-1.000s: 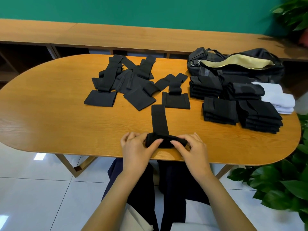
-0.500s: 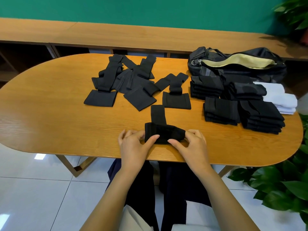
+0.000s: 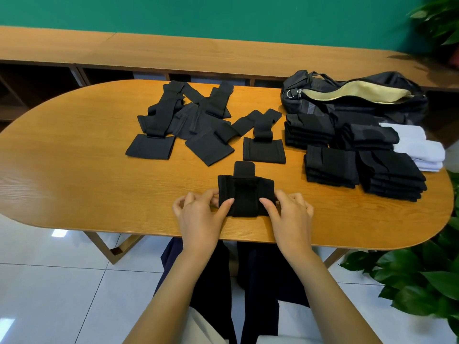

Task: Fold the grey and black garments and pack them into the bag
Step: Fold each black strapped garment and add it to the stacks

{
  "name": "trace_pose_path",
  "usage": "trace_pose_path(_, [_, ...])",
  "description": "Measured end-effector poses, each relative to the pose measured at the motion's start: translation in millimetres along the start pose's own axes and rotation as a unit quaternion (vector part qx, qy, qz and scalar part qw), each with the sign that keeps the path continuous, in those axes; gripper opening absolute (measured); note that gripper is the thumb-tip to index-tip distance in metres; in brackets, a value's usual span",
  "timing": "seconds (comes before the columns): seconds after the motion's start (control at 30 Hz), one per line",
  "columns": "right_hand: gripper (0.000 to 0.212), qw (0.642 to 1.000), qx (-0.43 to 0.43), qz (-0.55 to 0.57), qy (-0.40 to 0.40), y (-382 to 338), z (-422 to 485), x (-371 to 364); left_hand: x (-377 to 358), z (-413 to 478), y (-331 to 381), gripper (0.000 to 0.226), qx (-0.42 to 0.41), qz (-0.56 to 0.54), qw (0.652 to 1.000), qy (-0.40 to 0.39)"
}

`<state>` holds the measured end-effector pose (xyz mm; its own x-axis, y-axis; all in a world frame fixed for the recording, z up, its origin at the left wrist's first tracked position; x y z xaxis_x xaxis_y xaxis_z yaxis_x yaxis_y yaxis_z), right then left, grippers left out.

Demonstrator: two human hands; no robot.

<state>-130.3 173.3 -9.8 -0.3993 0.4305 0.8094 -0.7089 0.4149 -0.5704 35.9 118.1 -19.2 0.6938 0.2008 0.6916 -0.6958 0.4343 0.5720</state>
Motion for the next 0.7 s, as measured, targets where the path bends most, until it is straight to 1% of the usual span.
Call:
trace_pose_path(0.13, [0.028, 0.999, 0.004, -0.048, 0.014, 3, 2, -2, -1, 2, 3, 0.041, -0.013, 0.030, 0.999, -0.005])
trace_pose_path(0.23, [0.024, 0.999, -0.011, -0.040, 0.012, 4, 2, 1, -2, 4, 4, 0.043, -0.019, 0.049, 0.999, -0.011])
trace_pose_path(0.3, [0.028, 0.999, -0.021, -0.035, 0.007, 4, 3, 2, -2, 5, 5, 0.045, -0.018, 0.053, 0.998, -0.012])
trace_pose_path(0.43, [0.048, 0.999, -0.024, -0.040, 0.002, 4, 7, 3, -1, 5, 3, 0.050, -0.020, 0.048, 0.999, -0.009])
trace_pose_path(0.47, [0.050, 0.999, -0.019, -0.032, -0.001, 3, 8, 4, -1, 6, 3, 0.054, -0.021, 0.043, 0.999, -0.014])
trace_pose_path(0.57, [0.048, 0.999, -0.001, -0.005, -0.032, 0, 14, 4, -2, 7, 1, 0.065, -0.017, 0.029, 0.998, -0.056])
trace_pose_path(0.63, [0.048, 0.998, 0.008, 0.003, -0.057, -2, 19, 1, -2, 7, 1, 0.067, -0.021, 0.026, 0.997, -0.070])
trace_pose_path(0.7, [0.047, 0.998, 0.018, 0.006, -0.062, -2, 24, -1, -2, 7, 1, 0.066, -0.023, 0.024, 0.997, -0.070])
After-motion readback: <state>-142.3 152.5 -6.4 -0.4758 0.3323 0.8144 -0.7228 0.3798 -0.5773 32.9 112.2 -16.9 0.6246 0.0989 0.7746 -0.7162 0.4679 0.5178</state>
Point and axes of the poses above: each hand's wrist, its own z-axis towards the middle knuckle, its own x-axis out of the back of the hand, y = z × x, the point moved 1 cm from there along z, towards the middle knuckle, and after that the axes turned 11 degrees about -x, right-handed, at the moved point
